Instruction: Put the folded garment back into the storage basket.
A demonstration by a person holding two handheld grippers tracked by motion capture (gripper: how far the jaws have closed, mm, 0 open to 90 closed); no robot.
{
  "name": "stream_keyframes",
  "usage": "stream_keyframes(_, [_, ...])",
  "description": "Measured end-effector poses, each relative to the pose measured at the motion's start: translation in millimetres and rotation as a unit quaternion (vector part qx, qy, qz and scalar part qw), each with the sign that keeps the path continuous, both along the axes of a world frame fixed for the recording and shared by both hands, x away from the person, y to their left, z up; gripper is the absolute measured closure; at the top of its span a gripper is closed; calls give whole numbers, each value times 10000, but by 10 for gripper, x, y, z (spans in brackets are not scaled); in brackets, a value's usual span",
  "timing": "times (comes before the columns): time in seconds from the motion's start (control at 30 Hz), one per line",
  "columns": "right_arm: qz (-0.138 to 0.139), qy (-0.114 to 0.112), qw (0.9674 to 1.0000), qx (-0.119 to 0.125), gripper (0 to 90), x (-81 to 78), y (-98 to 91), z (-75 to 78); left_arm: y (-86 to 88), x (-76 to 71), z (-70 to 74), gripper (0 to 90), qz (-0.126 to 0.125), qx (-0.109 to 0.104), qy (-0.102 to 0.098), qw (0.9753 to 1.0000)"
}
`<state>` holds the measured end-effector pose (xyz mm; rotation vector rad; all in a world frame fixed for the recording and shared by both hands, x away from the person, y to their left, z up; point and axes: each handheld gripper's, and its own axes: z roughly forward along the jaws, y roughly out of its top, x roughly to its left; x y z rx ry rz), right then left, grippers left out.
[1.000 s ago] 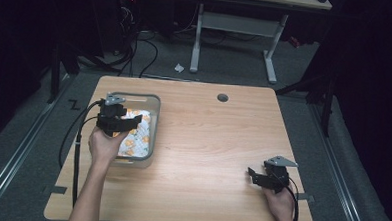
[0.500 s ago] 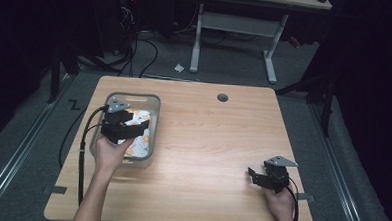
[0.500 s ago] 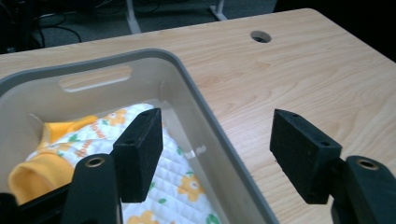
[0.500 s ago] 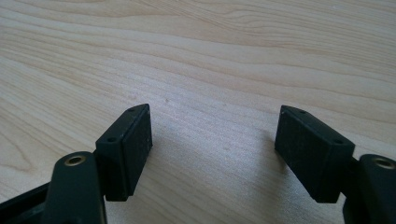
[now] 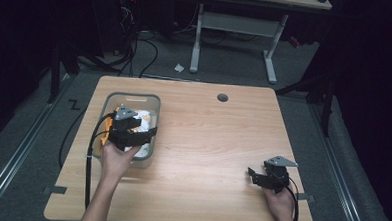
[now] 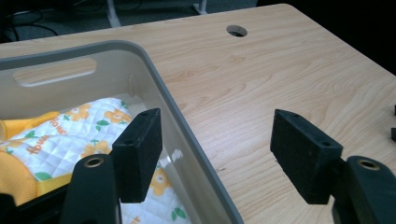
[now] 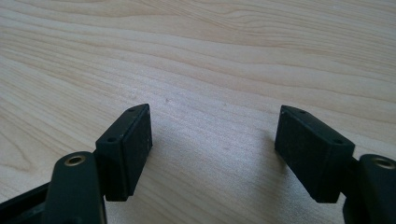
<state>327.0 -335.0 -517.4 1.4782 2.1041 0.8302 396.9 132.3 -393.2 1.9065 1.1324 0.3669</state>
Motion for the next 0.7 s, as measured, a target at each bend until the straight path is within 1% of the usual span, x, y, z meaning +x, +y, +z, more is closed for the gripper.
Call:
stream_keyframes(0.4, [0, -1, 10000, 0, 276, 0, 0, 0, -196, -72, -61, 343, -223, -19, 11, 9997])
stream_keyframes(0.5, [0, 0, 10000, 1, 276, 0, 0, 0, -230, -85, -75, 346, -267, -12, 22, 9996])
stream_keyframes(0.63, [0, 0, 10000, 0, 276, 0, 0, 0, -262, -97, -98, 346, -289, -68, 46, 9995])
stream_keyframes(0.7, [0, 0, 10000, 0, 276, 0, 0, 0, -276, -99, -102, 345, -329, -49, 66, 9994])
